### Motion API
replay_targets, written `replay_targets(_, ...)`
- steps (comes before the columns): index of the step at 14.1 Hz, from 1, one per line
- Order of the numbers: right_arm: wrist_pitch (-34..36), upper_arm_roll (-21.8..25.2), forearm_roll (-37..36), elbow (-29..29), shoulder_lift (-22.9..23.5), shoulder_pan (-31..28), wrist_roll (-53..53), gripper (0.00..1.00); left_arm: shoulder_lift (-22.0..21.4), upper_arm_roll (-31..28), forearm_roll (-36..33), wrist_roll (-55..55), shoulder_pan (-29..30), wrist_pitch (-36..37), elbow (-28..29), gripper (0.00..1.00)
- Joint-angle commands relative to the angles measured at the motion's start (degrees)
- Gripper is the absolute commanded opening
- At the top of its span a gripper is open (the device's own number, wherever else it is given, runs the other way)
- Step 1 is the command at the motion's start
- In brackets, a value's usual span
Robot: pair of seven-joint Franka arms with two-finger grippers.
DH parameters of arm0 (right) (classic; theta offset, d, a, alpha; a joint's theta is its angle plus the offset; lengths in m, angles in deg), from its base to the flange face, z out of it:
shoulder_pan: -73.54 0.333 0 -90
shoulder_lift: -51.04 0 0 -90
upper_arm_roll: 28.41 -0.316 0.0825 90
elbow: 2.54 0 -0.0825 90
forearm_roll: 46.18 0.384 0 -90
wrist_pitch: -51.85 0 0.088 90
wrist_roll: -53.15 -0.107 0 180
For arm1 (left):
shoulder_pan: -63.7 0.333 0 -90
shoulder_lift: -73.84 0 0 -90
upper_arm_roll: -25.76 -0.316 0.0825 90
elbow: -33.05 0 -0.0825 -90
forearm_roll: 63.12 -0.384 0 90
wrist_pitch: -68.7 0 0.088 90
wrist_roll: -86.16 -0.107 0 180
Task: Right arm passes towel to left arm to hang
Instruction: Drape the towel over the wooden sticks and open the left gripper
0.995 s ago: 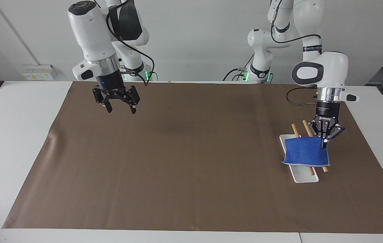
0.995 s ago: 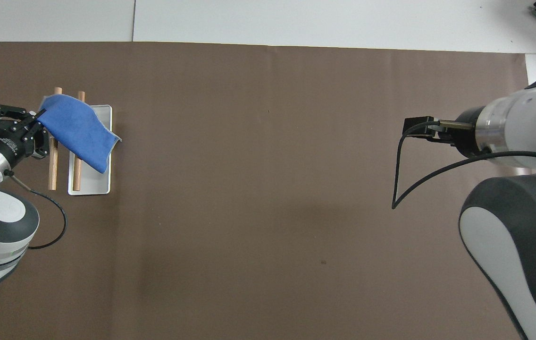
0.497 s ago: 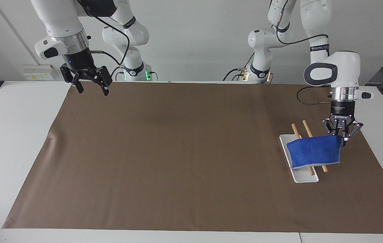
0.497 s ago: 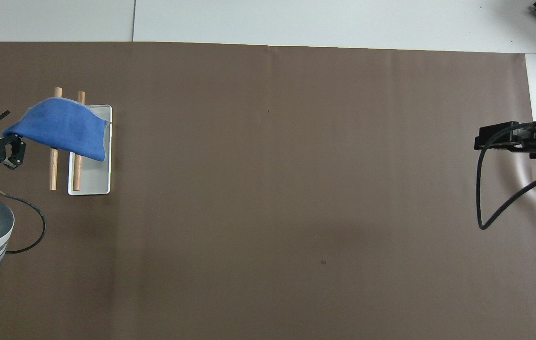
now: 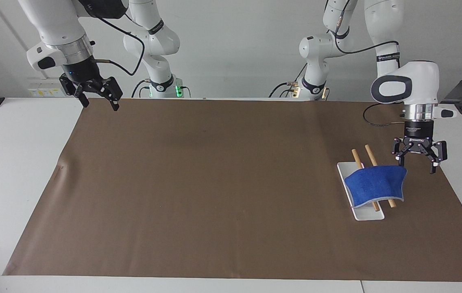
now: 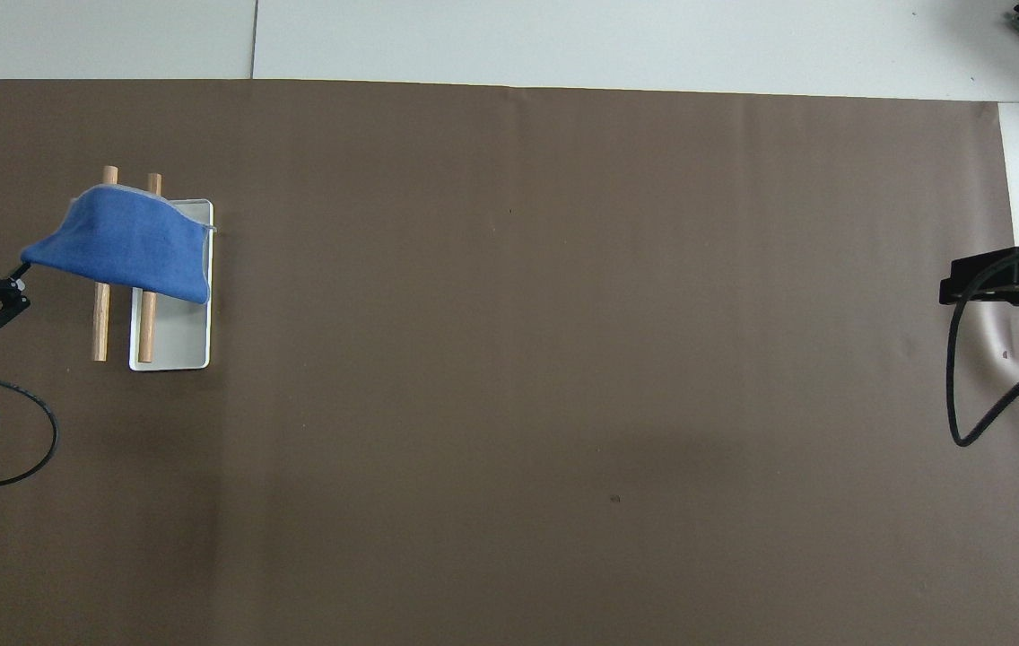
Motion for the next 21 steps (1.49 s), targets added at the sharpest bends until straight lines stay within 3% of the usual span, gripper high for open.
replay_targets(1, 1.35, 0.95, -0.35, -0.28, -0.36, -1.72, 2.16, 1.00, -0.27, 0.34, 0.95, -5.82, 0.91, 0.51, -1.67, 1.00)
replay_targets(7, 1.44, 0.77, 0.00, -0.02, -0.63, -1.28, 1.37, 1.00, -0.18, 0.60, 0.43, -26.10, -0.31, 0.42, -6.94, 1.00)
replay_targets(10, 1.18, 0.42, 0.00, 1.47, -1.50, -0.84, 1.02, 1.00, -0.10, 0.69, 0.43, -36.22, -5.75, 0.42, -8.70, 1.00)
replay_targets(16, 4.42, -0.72, 0.09, -3.69, -0.01, -0.75, 0.06, 1.00, 0.87, 0.69, 0.16, -54.95, -12.27, 4.09, -16.34, 1.00)
replay_targets(17, 4.60, -0.81, 0.00, -5.45, 0.69, -0.75, 0.06, 1.00, 1.05, 0.69, -2.19, -55.75, -12.10, 7.86, -18.97, 1.00)
replay_targets(21, 4.43, -1.07, -0.35, -5.12, 1.22, 0.48, -0.99, 1.00, 1.92, 0.43, -22.65, -55.59, -11.13, 25.35, -27.15, 1.00)
